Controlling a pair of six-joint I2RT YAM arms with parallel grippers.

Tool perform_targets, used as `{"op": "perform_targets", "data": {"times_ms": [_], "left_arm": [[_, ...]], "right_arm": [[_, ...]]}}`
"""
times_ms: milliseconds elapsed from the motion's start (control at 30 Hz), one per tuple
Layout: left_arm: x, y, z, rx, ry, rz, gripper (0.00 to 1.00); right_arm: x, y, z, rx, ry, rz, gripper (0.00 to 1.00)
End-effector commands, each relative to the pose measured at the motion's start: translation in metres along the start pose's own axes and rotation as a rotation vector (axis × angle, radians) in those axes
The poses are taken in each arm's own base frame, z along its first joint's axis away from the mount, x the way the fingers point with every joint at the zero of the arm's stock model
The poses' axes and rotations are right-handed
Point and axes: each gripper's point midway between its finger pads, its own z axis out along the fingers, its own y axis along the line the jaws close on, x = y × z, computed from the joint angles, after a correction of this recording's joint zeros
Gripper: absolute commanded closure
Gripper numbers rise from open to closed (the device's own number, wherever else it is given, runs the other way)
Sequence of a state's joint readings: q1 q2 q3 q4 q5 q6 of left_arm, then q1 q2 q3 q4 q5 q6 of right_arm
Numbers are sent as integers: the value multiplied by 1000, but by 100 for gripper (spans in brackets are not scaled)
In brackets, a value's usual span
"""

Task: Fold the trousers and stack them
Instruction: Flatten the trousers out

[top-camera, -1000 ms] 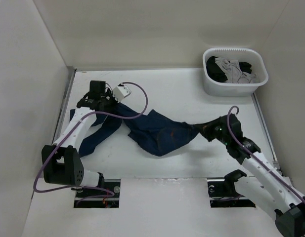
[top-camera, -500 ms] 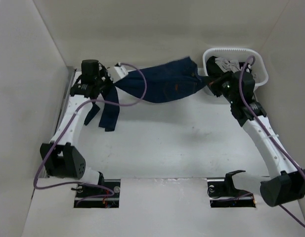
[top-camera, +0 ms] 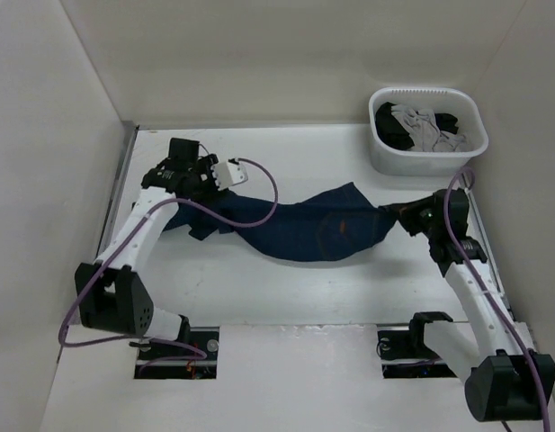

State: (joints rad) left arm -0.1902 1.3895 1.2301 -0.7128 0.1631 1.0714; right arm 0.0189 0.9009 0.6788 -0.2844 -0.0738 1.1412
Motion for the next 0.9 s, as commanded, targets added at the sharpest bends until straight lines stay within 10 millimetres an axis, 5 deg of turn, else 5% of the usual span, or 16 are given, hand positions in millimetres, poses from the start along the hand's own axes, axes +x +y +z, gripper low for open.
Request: {"op": "perform_targets", "data": {"times_ms": [0,100,200,267,333,400,533,667,767,867], "left_arm": [[13,48,35,-183,59,-68,41],[51,50,38,-133,132,-156,35],[80,20,30,8,173,-208,32],[102,-5,28,86,220,-253,32],[119,-31,36,141,255,-289,33],[132,-44,49,147,274,-302,34],[142,-26,77,24,291,-354,40],[144,-17,96,31,302,-392,78],[140,-4,89,7,306,-387,99],[124,35,65,-103,278,-347,100]], "right_arm": [[-6,-16,0,19,-37,30,100],[1,-36,-6,59,-37,39,100],[4,-54,-17,102,-55,62,95],[4,-68,-26,143,-82,76,81],[3,-83,-39,193,-114,80,80],[0,-100,-55,257,-156,83,65],[7,-121,-65,306,-163,105,35],[18,-118,-52,283,-112,143,21],[34,-120,-45,303,-67,181,11],[44,-134,-43,364,-60,223,9]]}}
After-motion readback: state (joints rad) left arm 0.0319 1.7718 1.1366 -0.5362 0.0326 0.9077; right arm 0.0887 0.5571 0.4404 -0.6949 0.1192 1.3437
